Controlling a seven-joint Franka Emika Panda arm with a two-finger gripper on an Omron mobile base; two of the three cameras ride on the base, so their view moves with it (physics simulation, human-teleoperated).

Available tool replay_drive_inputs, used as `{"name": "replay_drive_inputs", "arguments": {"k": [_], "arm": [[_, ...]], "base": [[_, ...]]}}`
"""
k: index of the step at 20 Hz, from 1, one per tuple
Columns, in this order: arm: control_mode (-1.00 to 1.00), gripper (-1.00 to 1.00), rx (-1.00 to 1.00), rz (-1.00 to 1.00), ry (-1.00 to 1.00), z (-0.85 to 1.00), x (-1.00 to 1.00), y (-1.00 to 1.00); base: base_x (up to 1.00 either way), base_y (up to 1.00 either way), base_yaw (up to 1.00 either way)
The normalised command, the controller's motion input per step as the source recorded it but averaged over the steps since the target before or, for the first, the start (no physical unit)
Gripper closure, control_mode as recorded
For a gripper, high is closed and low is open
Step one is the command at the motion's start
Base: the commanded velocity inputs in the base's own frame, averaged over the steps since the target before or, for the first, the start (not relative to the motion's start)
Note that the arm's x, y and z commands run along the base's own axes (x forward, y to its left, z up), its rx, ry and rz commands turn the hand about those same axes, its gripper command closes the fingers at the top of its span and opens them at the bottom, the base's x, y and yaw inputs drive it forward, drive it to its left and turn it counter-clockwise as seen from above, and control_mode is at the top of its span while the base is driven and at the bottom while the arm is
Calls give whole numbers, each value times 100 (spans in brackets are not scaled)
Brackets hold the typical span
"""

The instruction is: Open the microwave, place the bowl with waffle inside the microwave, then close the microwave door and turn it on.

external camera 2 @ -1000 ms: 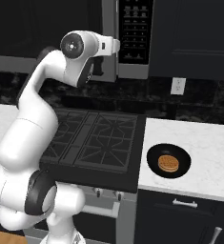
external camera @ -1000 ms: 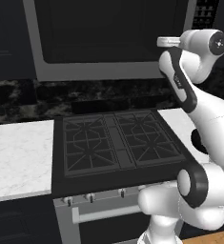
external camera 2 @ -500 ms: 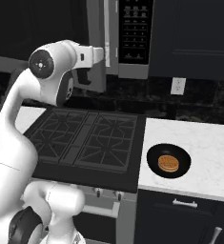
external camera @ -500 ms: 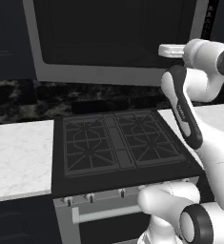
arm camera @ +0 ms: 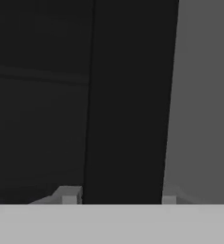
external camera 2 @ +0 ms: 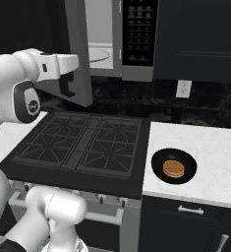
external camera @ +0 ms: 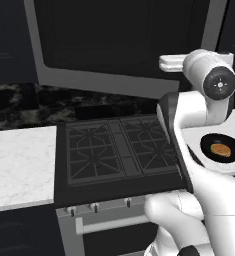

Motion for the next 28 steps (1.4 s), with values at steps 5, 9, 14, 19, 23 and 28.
{"name": "replay_drive_inputs", "arguments": {"k": [5, 9, 14, 19, 23, 28], "arm": [[-100, -100, -12, -20, 0, 43, -100, 41], [-100, -100, -11, -21, 0, 15, -100, 47], [-100, -100, -6, -12, -8, -2, -100, 22], [-100, -100, -4, 2, -21, -20, -100, -4], [-100, -100, 0, 0, -16, -22, -100, -10], [-100, -100, -3, -2, -1, -1, -63, 1]], "base": [[0, 0, 0], [0, 0, 0], [0, 0, 0], [0, 0, 0], [0, 0, 0], [0, 0, 0]]}}
